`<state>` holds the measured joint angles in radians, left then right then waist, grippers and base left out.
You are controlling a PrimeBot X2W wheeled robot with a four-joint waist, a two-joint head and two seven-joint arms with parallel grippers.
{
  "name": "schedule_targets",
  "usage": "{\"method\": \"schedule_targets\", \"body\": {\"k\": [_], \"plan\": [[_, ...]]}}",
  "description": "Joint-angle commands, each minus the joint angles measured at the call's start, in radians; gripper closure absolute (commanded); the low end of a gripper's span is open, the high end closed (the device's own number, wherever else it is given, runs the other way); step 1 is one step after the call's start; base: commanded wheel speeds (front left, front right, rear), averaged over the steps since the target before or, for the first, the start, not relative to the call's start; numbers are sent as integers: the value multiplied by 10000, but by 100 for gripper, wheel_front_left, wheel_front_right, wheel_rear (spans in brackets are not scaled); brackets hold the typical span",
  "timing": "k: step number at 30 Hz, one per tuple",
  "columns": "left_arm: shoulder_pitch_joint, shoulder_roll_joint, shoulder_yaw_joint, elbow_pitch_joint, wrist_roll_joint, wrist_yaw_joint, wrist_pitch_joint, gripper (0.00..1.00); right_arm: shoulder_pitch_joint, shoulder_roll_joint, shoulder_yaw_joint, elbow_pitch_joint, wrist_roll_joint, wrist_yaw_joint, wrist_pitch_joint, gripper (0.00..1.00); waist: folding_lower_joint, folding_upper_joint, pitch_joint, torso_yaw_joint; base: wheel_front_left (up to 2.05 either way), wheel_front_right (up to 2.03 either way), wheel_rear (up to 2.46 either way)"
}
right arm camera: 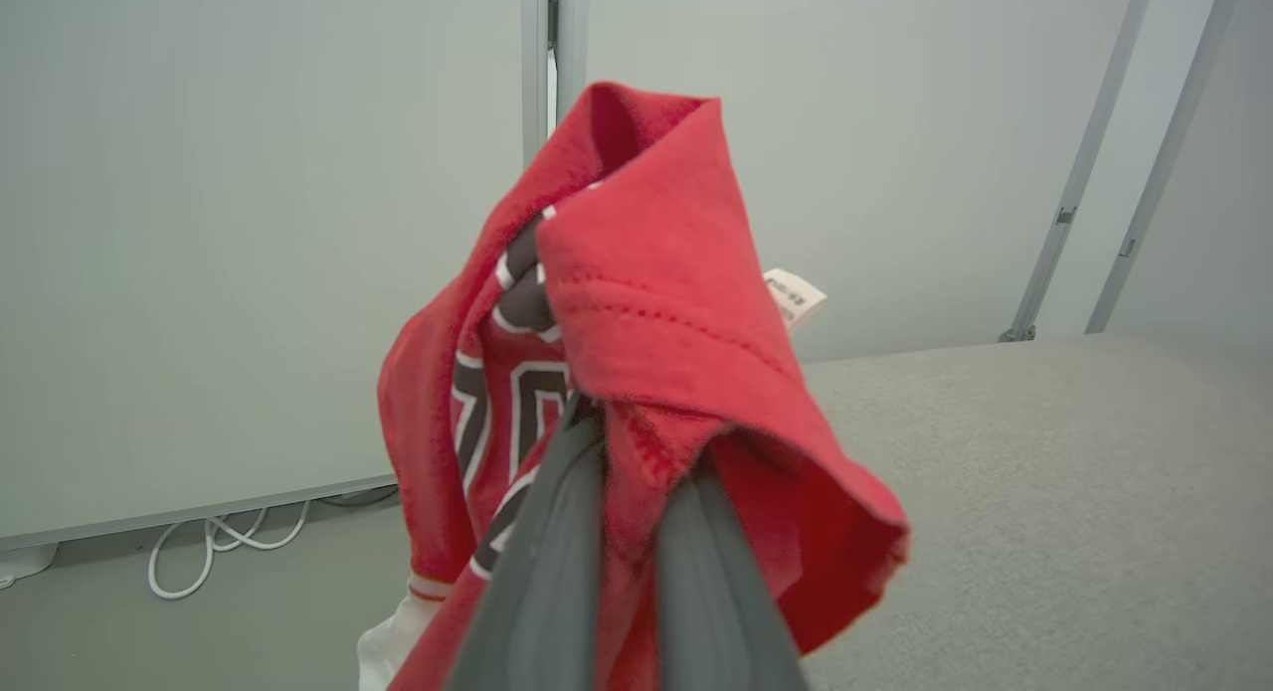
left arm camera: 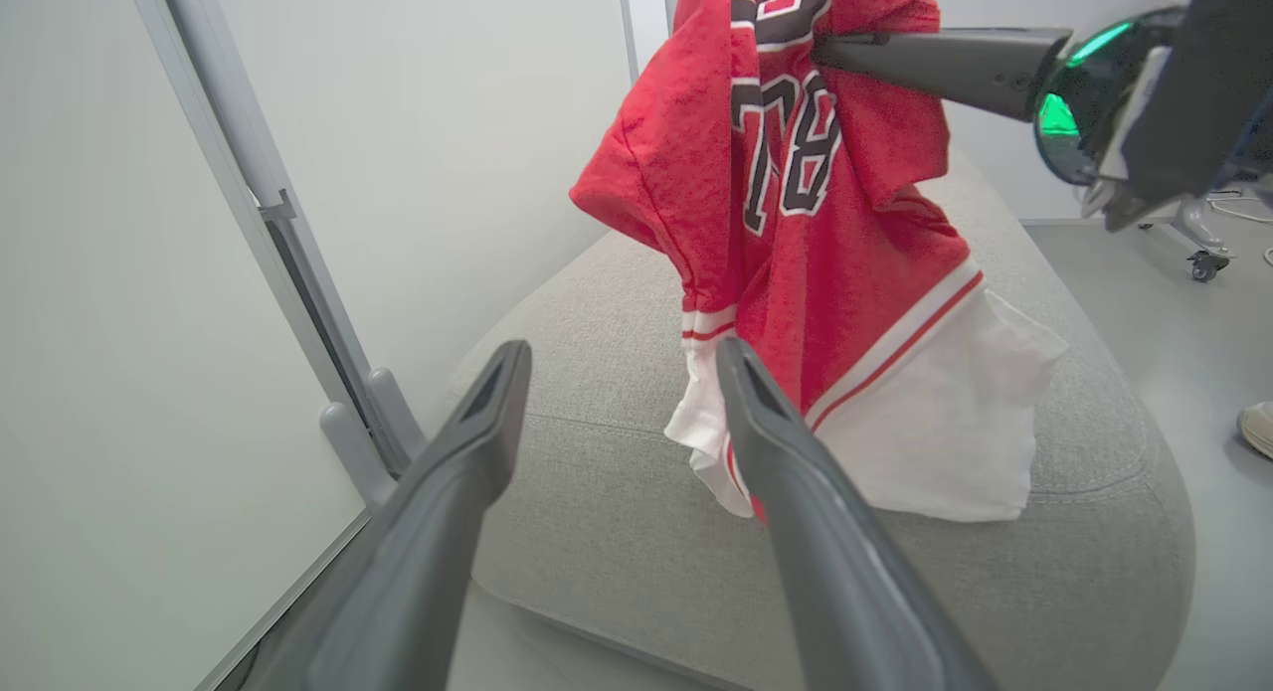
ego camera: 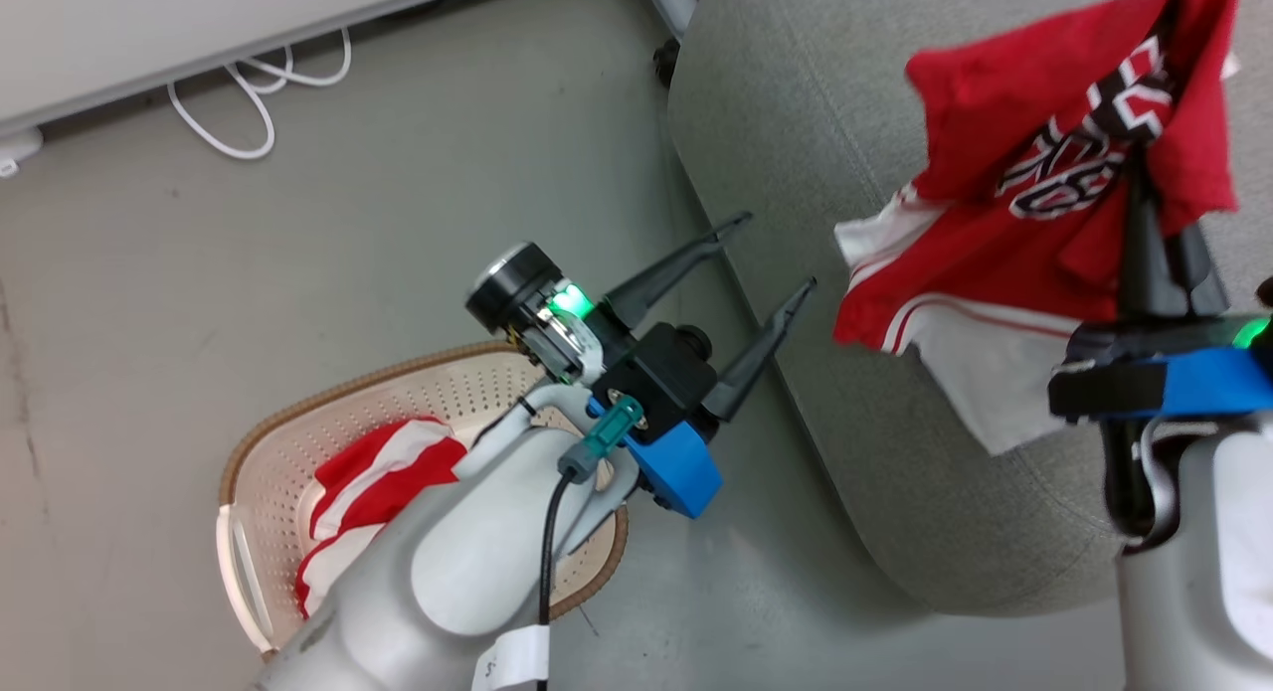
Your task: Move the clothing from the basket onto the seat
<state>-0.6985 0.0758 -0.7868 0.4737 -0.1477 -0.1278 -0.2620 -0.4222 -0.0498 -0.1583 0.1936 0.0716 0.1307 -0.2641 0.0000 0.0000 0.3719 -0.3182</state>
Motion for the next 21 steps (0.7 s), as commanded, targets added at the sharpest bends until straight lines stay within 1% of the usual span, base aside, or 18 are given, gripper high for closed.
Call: {"method": "schedule_targets", "body": {"k": [1, 5, 9, 16, 18, 21], "plan": [[-220, 189, 102, -79, 98, -15, -45, 0, -365, -54, -137, -133, -82, 1, -6, 100, 0, 0, 395, 46, 0, 0, 0], [-550, 431, 200, -208, 213, -14, -47, 0, -1325, -299, -529, -487, -76, 1, -6, 100, 0, 0, 1034, 79, 0, 0, 0], [-942, 635, 239, -344, 361, -15, -47, 0, -2503, -739, -996, -803, -101, 1, -6, 100, 0, 0, 1837, 116, 0, 0, 0], [-1850, 1012, 158, -771, 664, -17, -45, 0, -4683, -1809, -2452, -1195, -123, 1, -6, 100, 0, 0, 3429, 370, 0, 0, 0], [-2056, 1104, 143, -885, 727, -17, -47, 0, -5178, -2075, -3026, -1161, 35, 1, -3, 100, 0, 0, 3808, 413, 0, 0, 0], [-2268, 1239, 93, -982, 825, -18, -42, 0, -5751, -2610, -3620, -971, 27, 1, -5, 100, 0, 0, 4202, 439, 0, 0, 0]]}}
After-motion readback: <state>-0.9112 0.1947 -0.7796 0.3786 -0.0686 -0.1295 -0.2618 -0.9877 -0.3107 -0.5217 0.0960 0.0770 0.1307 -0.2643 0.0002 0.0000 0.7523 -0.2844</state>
